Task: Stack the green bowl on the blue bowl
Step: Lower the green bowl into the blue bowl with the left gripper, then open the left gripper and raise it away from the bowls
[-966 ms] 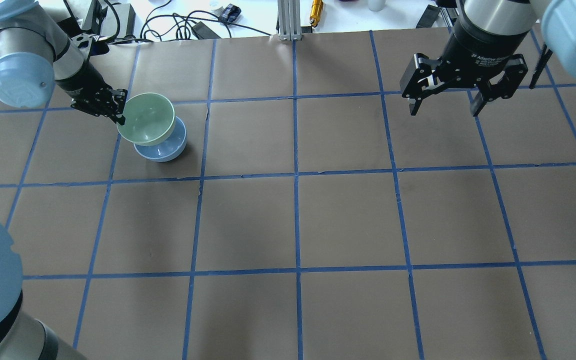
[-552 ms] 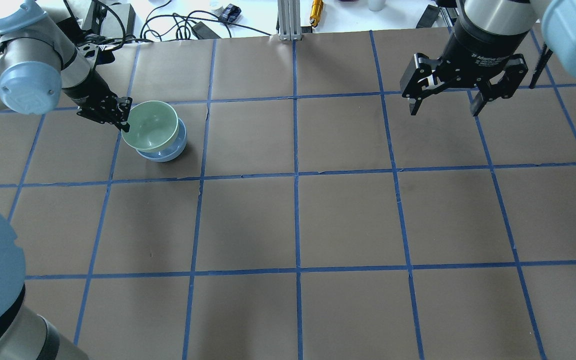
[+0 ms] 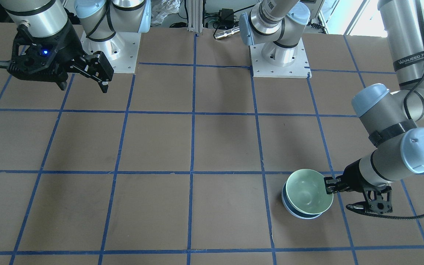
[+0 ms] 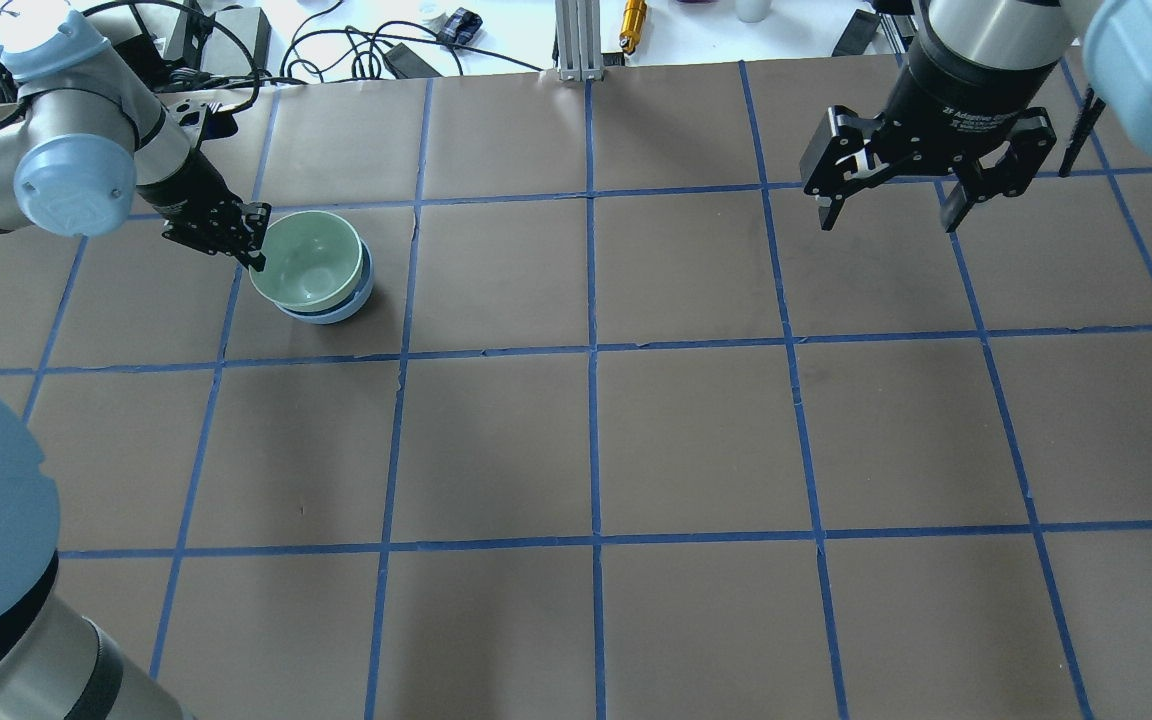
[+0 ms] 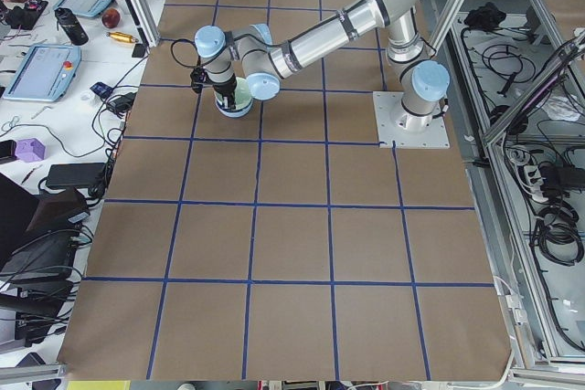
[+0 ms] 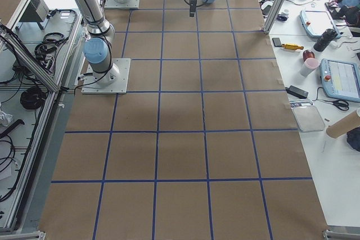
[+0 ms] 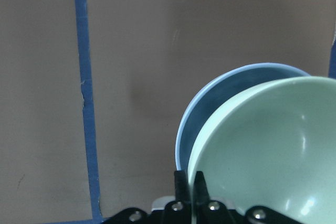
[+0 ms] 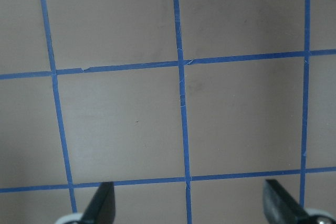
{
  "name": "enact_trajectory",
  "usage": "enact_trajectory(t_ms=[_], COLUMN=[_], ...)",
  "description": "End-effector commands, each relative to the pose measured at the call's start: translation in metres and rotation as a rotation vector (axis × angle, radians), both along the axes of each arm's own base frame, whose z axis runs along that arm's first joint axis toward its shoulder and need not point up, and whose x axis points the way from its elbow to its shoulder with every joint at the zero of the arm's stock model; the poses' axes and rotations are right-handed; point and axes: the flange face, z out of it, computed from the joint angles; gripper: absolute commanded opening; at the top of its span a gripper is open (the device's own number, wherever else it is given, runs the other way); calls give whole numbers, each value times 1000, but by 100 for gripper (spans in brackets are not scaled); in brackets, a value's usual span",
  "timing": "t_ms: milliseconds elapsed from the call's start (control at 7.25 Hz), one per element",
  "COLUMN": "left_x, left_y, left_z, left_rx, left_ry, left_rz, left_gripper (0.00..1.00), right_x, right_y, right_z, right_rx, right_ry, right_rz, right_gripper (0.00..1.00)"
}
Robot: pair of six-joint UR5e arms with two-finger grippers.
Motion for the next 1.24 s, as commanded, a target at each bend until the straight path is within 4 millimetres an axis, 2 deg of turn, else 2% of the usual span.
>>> enact_trajectory(t_ms=[0, 138, 276, 414, 552, 828, 966, 1103], left_x=[1, 2, -1, -14, -38, -99, -129, -157], left_y=[-4, -6, -4, 0, 14, 44, 65, 90], left_z=[-8, 0, 19, 39, 59, 120, 151, 184], left_rx=[-6, -19, -44, -61, -14, -36, -44, -77], left_ry=[-3, -4, -5, -18, -12, -25, -42, -97], left_rz=[3, 14, 19, 6, 16, 33, 67, 31], left_gripper=[69, 73, 76, 78, 78, 80, 81, 81], right_x=[0, 0, 0, 0, 0, 0, 0, 0], right_y=[0, 0, 0, 0, 0, 0, 0, 0], right_z=[0, 0, 0, -1, 0, 0, 0, -1], right_rx=[1, 1, 0, 3, 1, 1, 1, 3], right_ry=[0, 0, 0, 0, 0, 0, 0, 0], right_rz=[0, 0, 0, 0, 0, 0, 0, 0], right_gripper=[100, 100, 100, 100, 100, 100, 100, 100])
